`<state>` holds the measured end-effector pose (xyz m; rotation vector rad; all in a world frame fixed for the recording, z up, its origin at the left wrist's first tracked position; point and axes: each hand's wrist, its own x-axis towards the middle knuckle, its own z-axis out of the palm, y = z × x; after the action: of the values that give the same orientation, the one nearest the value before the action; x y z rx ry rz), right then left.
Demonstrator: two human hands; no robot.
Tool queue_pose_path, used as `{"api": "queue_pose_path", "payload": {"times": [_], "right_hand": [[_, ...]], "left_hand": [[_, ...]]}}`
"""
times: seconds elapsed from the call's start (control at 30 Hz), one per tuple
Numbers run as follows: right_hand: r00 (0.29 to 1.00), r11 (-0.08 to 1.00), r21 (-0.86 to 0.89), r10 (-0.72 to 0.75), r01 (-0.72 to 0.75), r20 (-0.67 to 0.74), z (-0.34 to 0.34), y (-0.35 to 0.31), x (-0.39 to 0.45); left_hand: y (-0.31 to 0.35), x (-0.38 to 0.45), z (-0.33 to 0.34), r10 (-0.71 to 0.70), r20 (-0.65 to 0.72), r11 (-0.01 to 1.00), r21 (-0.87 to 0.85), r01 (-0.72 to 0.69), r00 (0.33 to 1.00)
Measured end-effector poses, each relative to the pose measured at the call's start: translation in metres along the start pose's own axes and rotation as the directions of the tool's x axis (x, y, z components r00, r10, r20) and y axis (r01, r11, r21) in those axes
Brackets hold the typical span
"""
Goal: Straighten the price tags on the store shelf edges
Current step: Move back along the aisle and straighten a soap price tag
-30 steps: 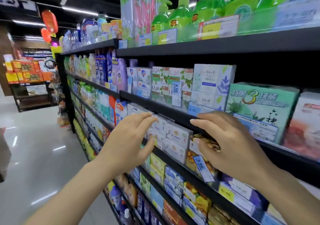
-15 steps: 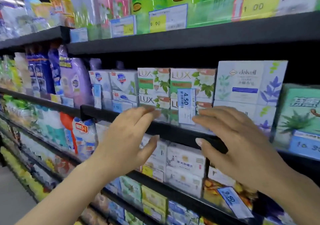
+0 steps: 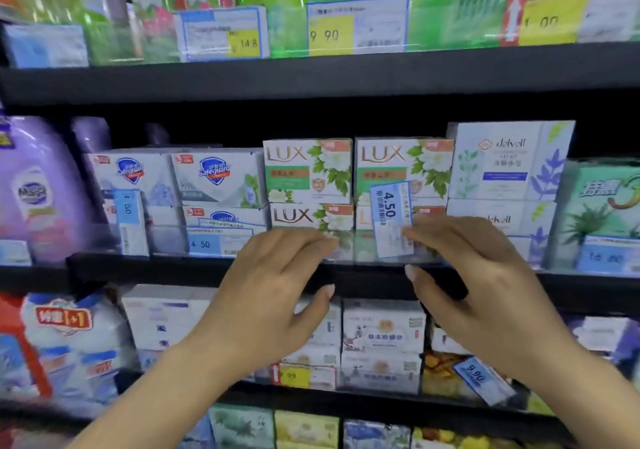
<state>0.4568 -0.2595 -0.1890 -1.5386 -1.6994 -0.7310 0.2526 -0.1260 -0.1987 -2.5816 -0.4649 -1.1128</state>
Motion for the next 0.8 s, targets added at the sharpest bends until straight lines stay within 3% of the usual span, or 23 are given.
{"api": "queue_pose_path", "payload": {"times": [0.1,0.5,0.8], "right_hand": [[1.0,1.0,0.002,0.022,-0.022,0.016,0.0,-0.006,0.003],[0.973,0.993,-0.026,-0.107,0.115,0.204,0.012,-0.013,0.013],[0.955,0.972,-0.038,-0.221,0.232,0.201,0.019,-0.012,0.019]], "left_hand": [[-0.003,0.001,0.001,0.002,-0.009,1.0,-0.026,-0.003,1.0],[-0.003,0.008,-0.004,-0.108,-0.05,0.994,0.012,0.109,0.993],[-0.002,0.01,-0.001,-0.097,-0.066,0.99,0.095,0.103,0.993]]}}
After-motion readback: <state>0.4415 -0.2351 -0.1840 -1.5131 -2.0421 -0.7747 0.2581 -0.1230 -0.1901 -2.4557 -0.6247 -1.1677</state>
